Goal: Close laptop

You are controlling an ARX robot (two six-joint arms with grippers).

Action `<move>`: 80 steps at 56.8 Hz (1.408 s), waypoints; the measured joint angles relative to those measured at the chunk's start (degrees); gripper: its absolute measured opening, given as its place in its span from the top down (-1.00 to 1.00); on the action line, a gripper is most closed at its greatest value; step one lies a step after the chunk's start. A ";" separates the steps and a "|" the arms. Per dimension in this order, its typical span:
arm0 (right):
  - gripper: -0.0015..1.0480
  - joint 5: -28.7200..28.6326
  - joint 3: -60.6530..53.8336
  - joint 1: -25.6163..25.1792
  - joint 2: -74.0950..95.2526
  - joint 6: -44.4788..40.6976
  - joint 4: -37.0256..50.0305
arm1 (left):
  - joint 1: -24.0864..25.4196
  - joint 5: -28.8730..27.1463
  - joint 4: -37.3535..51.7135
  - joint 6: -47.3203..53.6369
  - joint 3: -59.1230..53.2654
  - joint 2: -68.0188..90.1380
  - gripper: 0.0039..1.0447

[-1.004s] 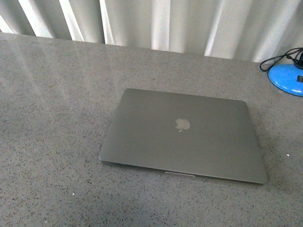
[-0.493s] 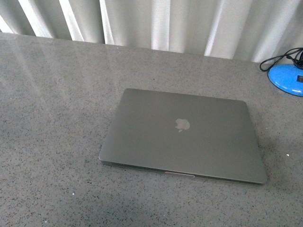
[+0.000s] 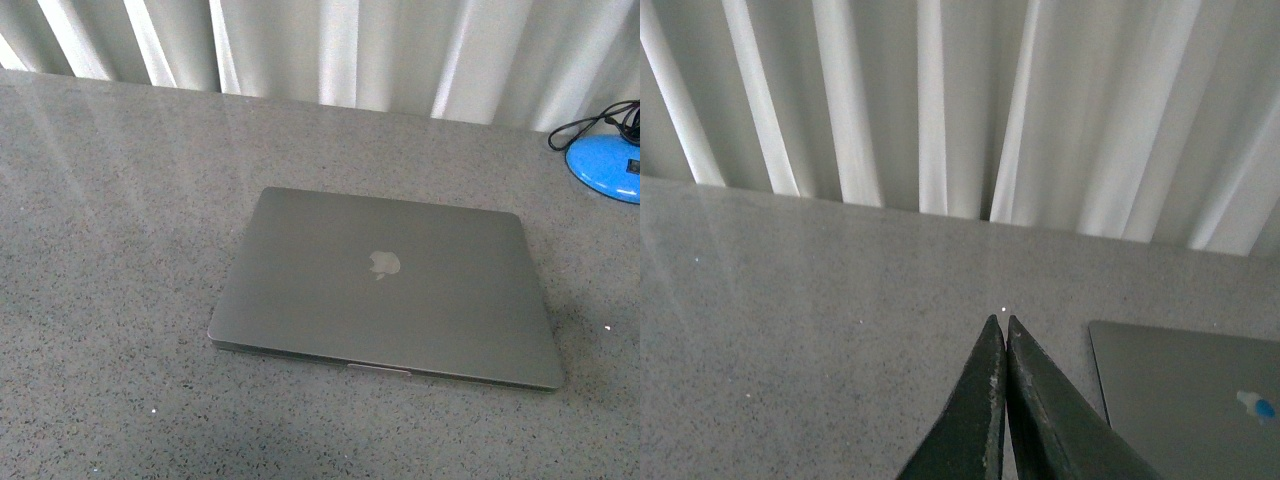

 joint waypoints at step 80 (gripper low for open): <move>-0.81 -0.04 0.00 0.00 -0.02 0.20 -0.02 | 0.00 -0.02 -0.96 0.13 0.00 -2.54 -0.87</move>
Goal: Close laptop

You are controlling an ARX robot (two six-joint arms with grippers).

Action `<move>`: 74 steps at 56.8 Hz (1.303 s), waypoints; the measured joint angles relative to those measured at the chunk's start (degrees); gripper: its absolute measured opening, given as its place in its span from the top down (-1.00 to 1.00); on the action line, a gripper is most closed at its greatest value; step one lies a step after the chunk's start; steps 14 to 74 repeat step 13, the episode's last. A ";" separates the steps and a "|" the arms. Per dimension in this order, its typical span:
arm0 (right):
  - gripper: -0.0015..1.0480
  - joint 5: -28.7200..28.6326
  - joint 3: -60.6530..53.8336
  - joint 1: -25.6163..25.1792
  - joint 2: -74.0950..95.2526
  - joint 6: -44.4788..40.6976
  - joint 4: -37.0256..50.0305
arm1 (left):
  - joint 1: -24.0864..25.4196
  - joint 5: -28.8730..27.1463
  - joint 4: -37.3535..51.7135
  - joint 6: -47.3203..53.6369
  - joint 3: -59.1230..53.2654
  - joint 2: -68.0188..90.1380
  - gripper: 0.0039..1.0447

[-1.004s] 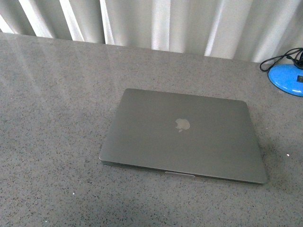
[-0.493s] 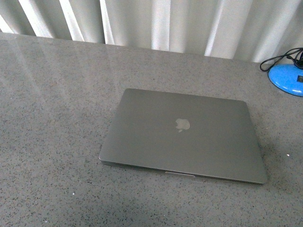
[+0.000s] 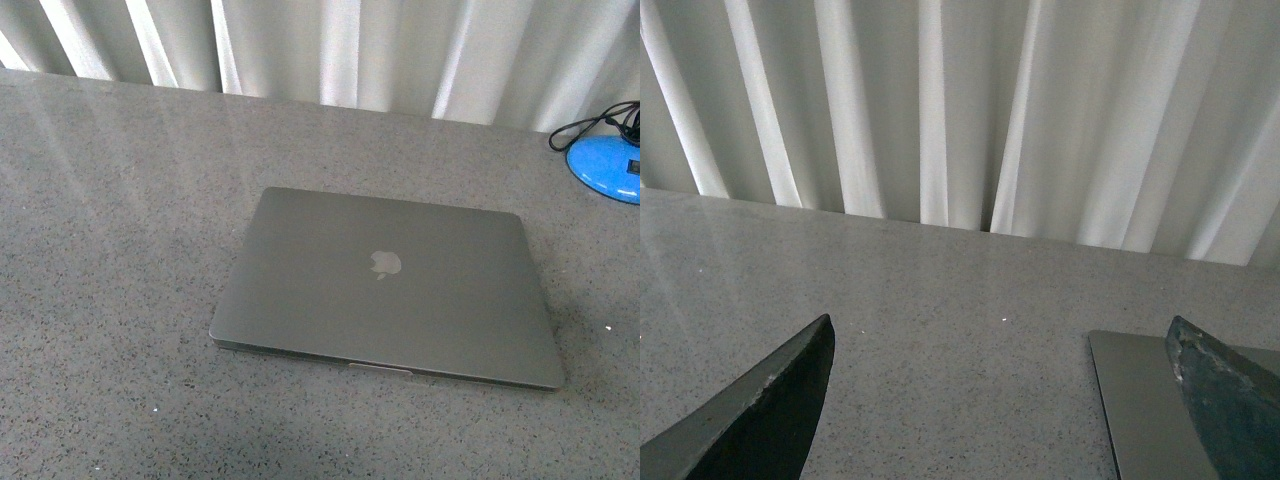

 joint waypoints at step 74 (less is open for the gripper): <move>-0.81 0.00 0.00 0.00 0.00 0.00 0.00 | 0.00 0.00 0.00 0.00 0.00 0.00 -0.87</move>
